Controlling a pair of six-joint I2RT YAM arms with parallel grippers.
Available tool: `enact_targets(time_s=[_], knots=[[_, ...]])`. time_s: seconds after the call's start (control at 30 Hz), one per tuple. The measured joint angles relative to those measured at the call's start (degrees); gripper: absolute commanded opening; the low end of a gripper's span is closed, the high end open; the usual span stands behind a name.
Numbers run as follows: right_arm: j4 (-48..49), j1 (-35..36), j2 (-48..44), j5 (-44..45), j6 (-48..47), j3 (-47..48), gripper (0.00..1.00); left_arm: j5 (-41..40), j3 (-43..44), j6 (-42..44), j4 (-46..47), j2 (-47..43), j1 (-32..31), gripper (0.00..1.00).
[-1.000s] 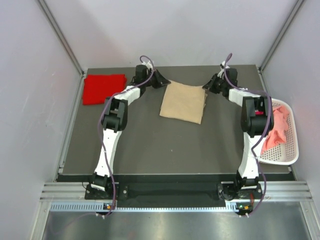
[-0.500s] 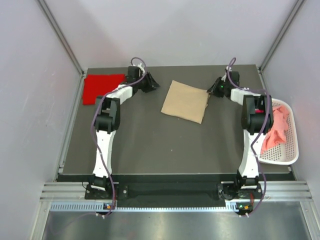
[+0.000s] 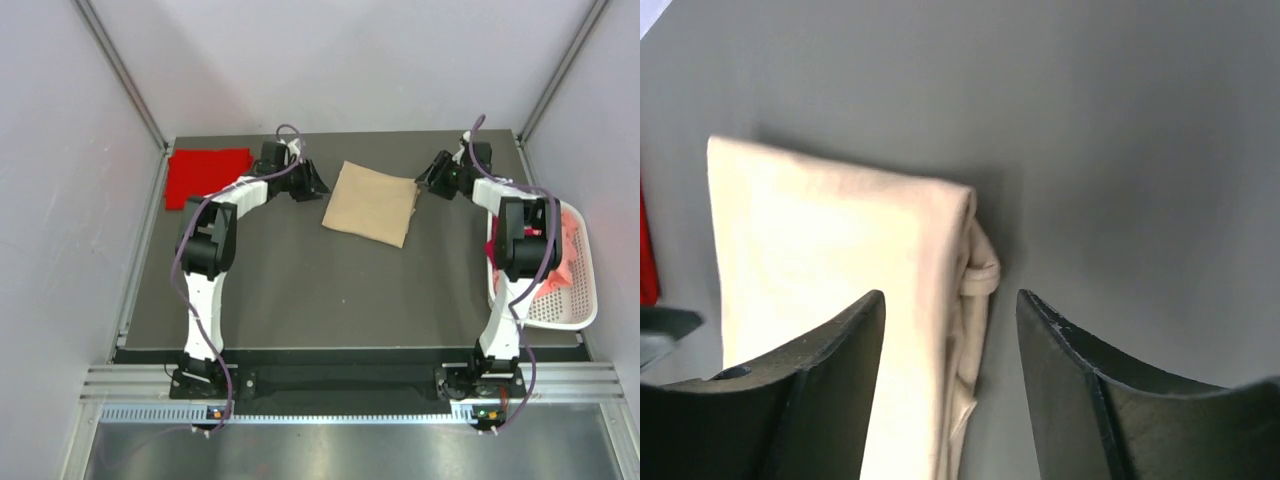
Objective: Fold and stack the t-shirts
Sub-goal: Neatly place the folded tshirt to the corner
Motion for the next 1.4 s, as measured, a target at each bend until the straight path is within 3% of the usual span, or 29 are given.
enact_targets(time_s=[0.13, 0.33, 0.6, 0.67, 0.77, 0.8, 0.87, 1.1, 1.33, 1.4], knots=[[-0.3, 1.0, 0.0, -1.4, -0.2, -0.9, 0.57, 1.6, 1.3, 3.5, -3.7, 2.8, 0.2, 0.48], [-0.9, 2.8, 0.5, -1.0, -1.7, -1.0, 0.57, 3.0, 11.2, 7.4, -8.6, 9.3, 1.0, 0.5], [-1.3, 3.3, 3.5, 0.6, -3.6, 1.4, 0.56, 3.7, 17.5, 7.5, -9.9, 13.5, 1.3, 0.5], [-1.3, 3.4, 4.1, 0.6, -3.8, 2.1, 0.51, 3.9, 18.0, 7.5, -9.9, 13.8, 1.3, 0.49], [-0.9, 3.5, 6.3, -0.5, -4.3, 4.3, 0.25, 3.6, 18.1, 7.3, -10.0, 13.8, 1.4, 0.52], [-0.4, 3.5, 7.1, -1.4, -4.3, 4.8, 0.21, 3.4, 17.9, 7.1, -9.6, 13.8, 1.4, 0.55], [0.2, 3.5, 8.3, -2.8, -4.3, 5.6, 0.18, 3.3, 16.3, 6.0, -8.0, 12.9, 1.7, 0.58], [0.0, 4.2, 11.8, -8.2, -5.2, 9.9, 0.12, 2.8, 12.3, 2.8, -7.2, 10.4, 6.6, 0.56], [-1.1, 11.7, 13.0, -10.0, -8.5, 12.2, 0.12, -3.6, -4.1, 4.1, -9.3, -2.8, 10.7, 0.59], [-1.3, 14.7, 13.0, -10.4, -8.6, 12.2, 0.12, -5.0, -8.6, 4.1, -8.9, -6.8, 11.2, 0.51]])
